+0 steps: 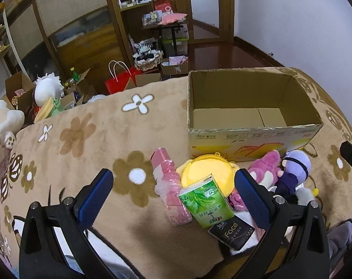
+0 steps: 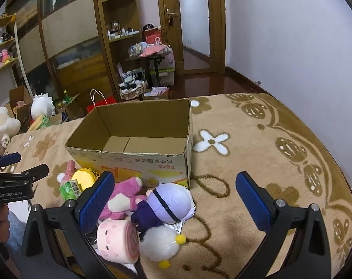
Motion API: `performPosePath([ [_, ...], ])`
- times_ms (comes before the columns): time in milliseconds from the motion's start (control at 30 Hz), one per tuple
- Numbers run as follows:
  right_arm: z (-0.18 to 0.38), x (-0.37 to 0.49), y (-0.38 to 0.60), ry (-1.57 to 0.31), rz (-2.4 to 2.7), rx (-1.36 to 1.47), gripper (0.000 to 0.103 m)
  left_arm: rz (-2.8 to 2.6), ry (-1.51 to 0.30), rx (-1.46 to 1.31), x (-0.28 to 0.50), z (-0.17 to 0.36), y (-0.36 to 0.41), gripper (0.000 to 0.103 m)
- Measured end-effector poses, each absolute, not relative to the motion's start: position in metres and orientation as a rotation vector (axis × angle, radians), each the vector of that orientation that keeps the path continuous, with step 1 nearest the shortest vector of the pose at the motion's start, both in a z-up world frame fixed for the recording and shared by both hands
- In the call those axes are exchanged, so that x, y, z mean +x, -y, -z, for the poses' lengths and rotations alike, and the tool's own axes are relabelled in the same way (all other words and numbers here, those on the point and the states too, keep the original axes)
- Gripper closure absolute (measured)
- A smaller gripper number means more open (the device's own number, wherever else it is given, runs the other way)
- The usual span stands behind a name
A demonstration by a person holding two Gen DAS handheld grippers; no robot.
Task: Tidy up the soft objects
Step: 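Lower the left tool onto the green tissue pack and close it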
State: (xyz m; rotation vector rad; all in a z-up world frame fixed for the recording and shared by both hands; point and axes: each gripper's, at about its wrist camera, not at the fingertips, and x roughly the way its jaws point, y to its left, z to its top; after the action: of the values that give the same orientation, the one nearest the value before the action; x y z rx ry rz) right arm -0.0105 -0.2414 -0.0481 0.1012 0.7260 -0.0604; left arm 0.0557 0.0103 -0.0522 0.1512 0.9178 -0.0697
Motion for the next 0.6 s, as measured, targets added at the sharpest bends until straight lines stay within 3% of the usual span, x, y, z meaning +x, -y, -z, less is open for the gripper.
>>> performPosePath([
  [600, 0.096, 0.016, 0.246, -0.900, 0.044, 0.129, 0.000, 0.070, -1.043, 0.145, 0.083, 0.100, -0.002, 0.000],
])
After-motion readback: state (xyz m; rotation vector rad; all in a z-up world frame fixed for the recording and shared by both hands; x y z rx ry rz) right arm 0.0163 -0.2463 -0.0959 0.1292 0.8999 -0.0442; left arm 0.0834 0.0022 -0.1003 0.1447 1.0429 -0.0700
